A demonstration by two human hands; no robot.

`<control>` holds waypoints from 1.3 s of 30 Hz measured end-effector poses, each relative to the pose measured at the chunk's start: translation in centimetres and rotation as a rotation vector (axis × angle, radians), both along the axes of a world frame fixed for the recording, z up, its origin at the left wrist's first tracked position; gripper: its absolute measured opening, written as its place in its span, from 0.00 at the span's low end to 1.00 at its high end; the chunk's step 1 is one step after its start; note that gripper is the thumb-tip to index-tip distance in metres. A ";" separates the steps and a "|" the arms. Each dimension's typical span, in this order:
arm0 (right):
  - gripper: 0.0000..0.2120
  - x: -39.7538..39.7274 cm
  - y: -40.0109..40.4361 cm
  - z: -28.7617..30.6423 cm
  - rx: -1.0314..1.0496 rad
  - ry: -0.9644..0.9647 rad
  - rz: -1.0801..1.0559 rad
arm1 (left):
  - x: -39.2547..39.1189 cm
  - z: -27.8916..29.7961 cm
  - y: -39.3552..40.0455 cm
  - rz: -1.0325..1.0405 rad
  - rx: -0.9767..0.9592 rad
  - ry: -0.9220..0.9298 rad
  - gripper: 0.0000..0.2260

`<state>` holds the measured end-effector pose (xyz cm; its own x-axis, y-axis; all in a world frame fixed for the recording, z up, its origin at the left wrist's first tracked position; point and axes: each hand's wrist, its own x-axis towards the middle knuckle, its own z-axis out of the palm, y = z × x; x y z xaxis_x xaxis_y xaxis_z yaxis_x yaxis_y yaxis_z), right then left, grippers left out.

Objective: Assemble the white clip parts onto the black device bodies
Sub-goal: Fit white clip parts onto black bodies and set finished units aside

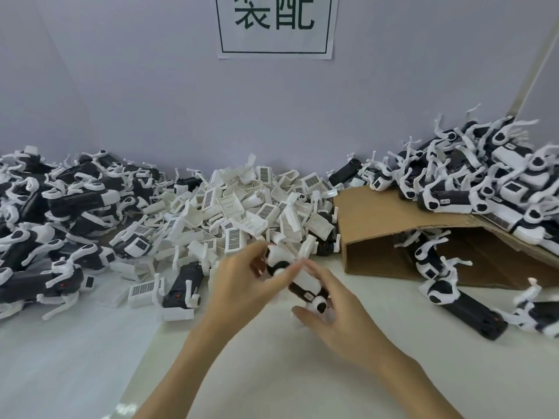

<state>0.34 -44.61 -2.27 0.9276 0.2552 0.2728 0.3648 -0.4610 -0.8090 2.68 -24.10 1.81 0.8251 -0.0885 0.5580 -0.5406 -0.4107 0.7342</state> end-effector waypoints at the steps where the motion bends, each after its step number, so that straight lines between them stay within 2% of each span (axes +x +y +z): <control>1: 0.32 -0.1 0.2 0.1 -0.030 -0.025 -0.022 | 0.2 -0.1 0.0 0.003 -0.068 0.049 0.20; 3: 0.29 -0.3 0.5 0.2 0.023 0.006 0.008 | 0.6 -0.4 0.4 0.003 -0.069 0.154 0.21; 5: 0.26 -0.6 0.6 0.4 0.099 0.107 0.058 | 0.9 -0.9 0.5 -0.043 0.008 0.273 0.18; 7: 0.21 -0.8 0.5 0.5 0.079 0.146 0.062 | 0.9 -1.2 0.2 -0.072 0.137 0.366 0.18; 8: 0.18 -0.8 0.4 0.6 0.059 0.133 0.041 | 1.0 -1.5 0.3 -0.067 0.238 0.371 0.26; 9: 0.16 -0.7 0.3 0.9 0.063 0.135 0.022 | 1.2 -1.7 0.5 -0.046 0.251 0.373 0.36; 10: 0.15 -0.3 0.2 1.5 0.120 0.170 0.007 | 1.2 -1.6 0.5 -0.052 0.165 0.401 0.39; 12: 0.22 1.6 -0.6 4.1 0.398 0.281 -0.004 | 0.8 -0.9 0.7 -0.052 -0.107 0.329 0.41; 14: 0.30 4.3 -2.9 8.6 0.826 0.273 -0.036 | 0.8 -0.2 0.9 -0.044 -0.270 0.229 0.38; 16: 0.36 6.3 -5.6 13.7 1.262 0.192 -0.037 | 1.0 0.2 1.1 0.001 -0.218 0.136 0.31; 17: 0.41 6.8 -6.6 15.6 1.377 0.198 -0.026 | 1.2 0.0 1.3 0.035 -0.130 0.116 0.28; 18: 0.46 7.2 -7.1 16.6 1.377 0.239 -0.030 | 1.3 -0.1 1.4 0.055 -0.047 0.108 0.25; 20: 0.46 7.2 -6.6 15.8 1.184 0.335 -0.032 | 1.6 -0.7 1.4 0.075 0.087 0.124 0.20; 23: 0.36 5.9 -3.5 10.4 1.009 0.417 0.024 | 2.0 -1.9 1.4 0.116 0.303 0.071 0.13; 25: 0.30 4.8 -1.3 6.8 0.992 0.501 0.025 | 2.2 -2.6 1.4 0.168 0.402 0.029 0.12; 28: 0.26 3.6 1.9 2.9 1.037 0.608 0.005 | 2.1 -2.9 1.4 0.219 0.465 -0.031 0.11; 30: 0.24 3.4 3.3 1.3 1.070 0.647 0.029 | 2.2 -2.9 1.4 0.230 0.418 -0.073 0.09; 34: 0.23 3.4 3.6 -0.4 1.064 0.695 0.128 | 3.4 -0.3 3.0 0.301 -0.096 0.131 0.06; 35: 0.23 3.4 3.6 -0.5 1.062 0.701 0.150 | 4.0 0.6 4.0 0.362 -0.146 0.146 0.06; 38: 0.22 3.6 3.5 -0.5 1.063 0.715 0.182 | 5.6 2.6 7.7 0.552 -0.105 0.145 0.05; 39: 0.22 3.8 3.5 -0.5 1.064 0.712 0.182 | 6.2 3.2 9.0 0.621 -0.033 0.154 0.07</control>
